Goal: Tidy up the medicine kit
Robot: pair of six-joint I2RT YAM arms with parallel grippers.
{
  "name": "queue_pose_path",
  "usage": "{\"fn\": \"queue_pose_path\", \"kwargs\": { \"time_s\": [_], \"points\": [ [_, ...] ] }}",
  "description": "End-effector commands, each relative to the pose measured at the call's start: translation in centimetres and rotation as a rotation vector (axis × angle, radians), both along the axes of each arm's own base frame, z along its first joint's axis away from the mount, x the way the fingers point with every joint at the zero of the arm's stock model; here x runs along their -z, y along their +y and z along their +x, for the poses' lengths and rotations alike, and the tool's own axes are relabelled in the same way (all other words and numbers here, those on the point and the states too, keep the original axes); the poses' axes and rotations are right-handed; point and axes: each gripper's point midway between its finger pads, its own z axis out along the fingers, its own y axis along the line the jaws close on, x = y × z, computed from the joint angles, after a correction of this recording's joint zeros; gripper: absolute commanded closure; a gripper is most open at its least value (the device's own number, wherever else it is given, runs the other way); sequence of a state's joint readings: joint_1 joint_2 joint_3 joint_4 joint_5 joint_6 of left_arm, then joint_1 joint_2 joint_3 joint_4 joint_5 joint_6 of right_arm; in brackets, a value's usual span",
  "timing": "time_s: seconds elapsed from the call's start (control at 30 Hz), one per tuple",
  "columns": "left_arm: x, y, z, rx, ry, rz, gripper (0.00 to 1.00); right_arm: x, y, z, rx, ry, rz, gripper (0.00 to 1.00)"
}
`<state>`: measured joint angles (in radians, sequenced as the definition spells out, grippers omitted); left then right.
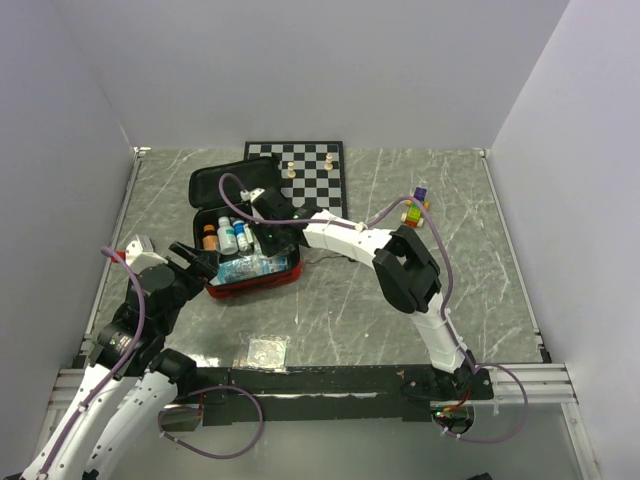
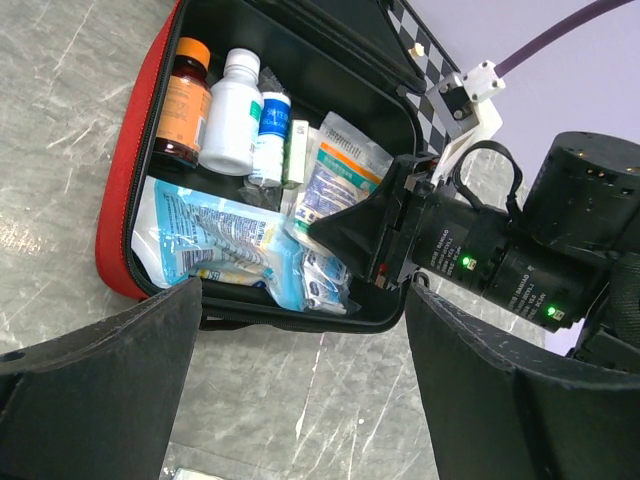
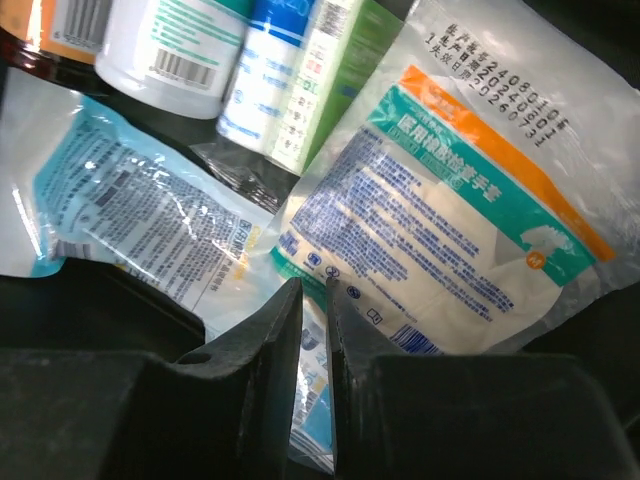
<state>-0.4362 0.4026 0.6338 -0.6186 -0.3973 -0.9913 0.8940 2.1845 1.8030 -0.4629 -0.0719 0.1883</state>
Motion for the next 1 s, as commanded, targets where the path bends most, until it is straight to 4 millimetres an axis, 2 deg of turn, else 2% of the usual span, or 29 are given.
{"fn": "queue_pose_path", "kwargs": {
  "time_s": [0.0,0.13,0.23,0.33,0.37,0.4,0.43,0.5,0.57,0.6,0.7,0.8,0.87,0.97],
  "points": [
    [0.0,-0.1,-0.1,0.003,0.002,-0.012,0.13,-2.1,-0.7,0.3,0.047,-0.023,0.017,0.77],
    [-0.2,0.0,-0.2,-0.001,-0.006,-0.017,0.13,-2.1,-1.7,0.5,0.071,-0.040,0.007,0.77],
    [-0.3,0.0,-0.2,-0.001,-0.011,-0.021,0.13,-3.7,-1.6,-0.2,0.033,-0.073,0.073,0.71],
    [-0.4,0.0,-0.2,-0.001,-0.014,-0.022,0.13,-6.6,-1.6,-1.2,-0.003,-0.111,0.163,0.60],
    [-0.5,0.0,-0.2,-0.001,-0.014,-0.022,0.13,-7.6,-1.8,-1.5,-0.003,-0.124,0.182,0.54],
    [-0.5,0.1,-0.2,-0.004,-0.013,-0.020,0.13,-9.4,-2.3,-1.6,0.003,-0.150,0.212,0.48],
    [-0.6,0.0,-0.3,-0.001,-0.017,-0.023,0.13,-10.2,-2.6,-1.7,0.010,-0.169,0.221,0.45],
    [-0.5,0.0,-0.3,0.001,-0.021,-0.024,0.13,-12.7,-3.9,-1.7,0.030,-0.217,0.242,0.41],
    [-0.7,-0.1,-0.3,0.006,-0.028,-0.028,0.13,-14.0,-5.6,-1.6,0.067,-0.246,0.233,0.40],
    [-0.7,-0.1,-0.3,0.005,-0.028,-0.030,0.13,-14.2,-7.2,-0.8,0.120,-0.260,0.221,0.40],
    [-0.5,-0.2,-0.3,0.011,-0.023,-0.030,0.13,-13.0,-12.1,1.1,0.286,-0.240,0.178,0.43],
    [-0.2,-0.7,-0.2,0.028,-0.018,-0.039,0.13,-9.5,-16.8,2.8,0.428,-0.142,0.137,0.56],
    [0.0,-1.0,-0.1,0.043,-0.020,-0.047,0.13,-7.7,-18.7,3.3,0.485,-0.104,0.120,0.64],
    [0.4,-1.4,0.1,0.055,-0.010,-0.051,0.13,-5.4,-20.4,3.8,0.533,-0.067,0.082,0.68]
  ]
}}
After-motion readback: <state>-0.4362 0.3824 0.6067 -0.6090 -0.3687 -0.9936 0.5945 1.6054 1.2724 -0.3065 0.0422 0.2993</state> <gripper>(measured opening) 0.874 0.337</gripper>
